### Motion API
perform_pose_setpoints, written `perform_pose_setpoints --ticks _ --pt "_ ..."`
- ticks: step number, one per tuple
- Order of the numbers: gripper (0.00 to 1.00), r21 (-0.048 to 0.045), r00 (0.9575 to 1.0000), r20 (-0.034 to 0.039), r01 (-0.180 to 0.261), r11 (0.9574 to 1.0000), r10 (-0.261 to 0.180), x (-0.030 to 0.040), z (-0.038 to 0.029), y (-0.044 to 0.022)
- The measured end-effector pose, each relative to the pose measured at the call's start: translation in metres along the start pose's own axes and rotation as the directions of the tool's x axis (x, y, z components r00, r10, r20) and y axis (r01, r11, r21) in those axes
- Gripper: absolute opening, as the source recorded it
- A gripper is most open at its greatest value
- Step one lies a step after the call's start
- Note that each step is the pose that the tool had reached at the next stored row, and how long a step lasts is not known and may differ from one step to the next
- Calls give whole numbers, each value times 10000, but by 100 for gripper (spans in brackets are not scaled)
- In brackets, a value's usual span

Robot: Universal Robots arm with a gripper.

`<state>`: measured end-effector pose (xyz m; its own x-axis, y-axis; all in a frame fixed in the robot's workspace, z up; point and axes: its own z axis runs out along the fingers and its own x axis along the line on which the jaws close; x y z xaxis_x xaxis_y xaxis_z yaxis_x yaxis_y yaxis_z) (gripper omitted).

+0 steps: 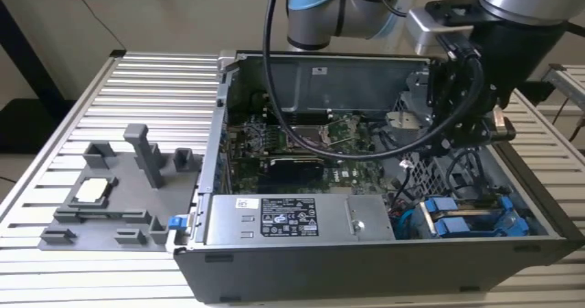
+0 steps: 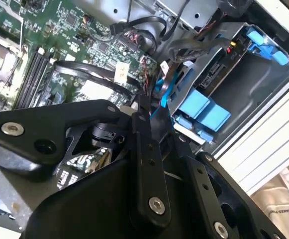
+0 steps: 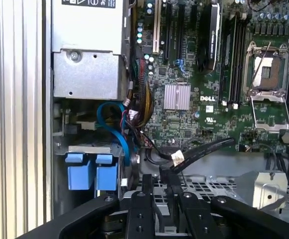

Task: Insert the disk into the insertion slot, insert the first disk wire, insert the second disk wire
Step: 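Insert the second disk wire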

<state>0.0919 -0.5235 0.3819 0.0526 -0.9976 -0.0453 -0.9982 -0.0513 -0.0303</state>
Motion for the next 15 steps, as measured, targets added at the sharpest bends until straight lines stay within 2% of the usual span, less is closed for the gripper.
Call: perform_pose_setpoints --ticks 2,3,6,11,13,15 --pt "27 18 9999 2 125 9999 -125 -2 17 24" --pt "27 57 9999 -1 137 9999 -137 -4 27 49" --pt "27 244 9999 -12 171 9996 -171 -8 61 124" --pt "27 732 9998 -45 197 9971 -194 -20 95 262" --pt "27 940 9998 -61 218 9953 -213 -25 108 280" --pt "27 1108 9997 -71 243 9935 -237 -28 125 287"
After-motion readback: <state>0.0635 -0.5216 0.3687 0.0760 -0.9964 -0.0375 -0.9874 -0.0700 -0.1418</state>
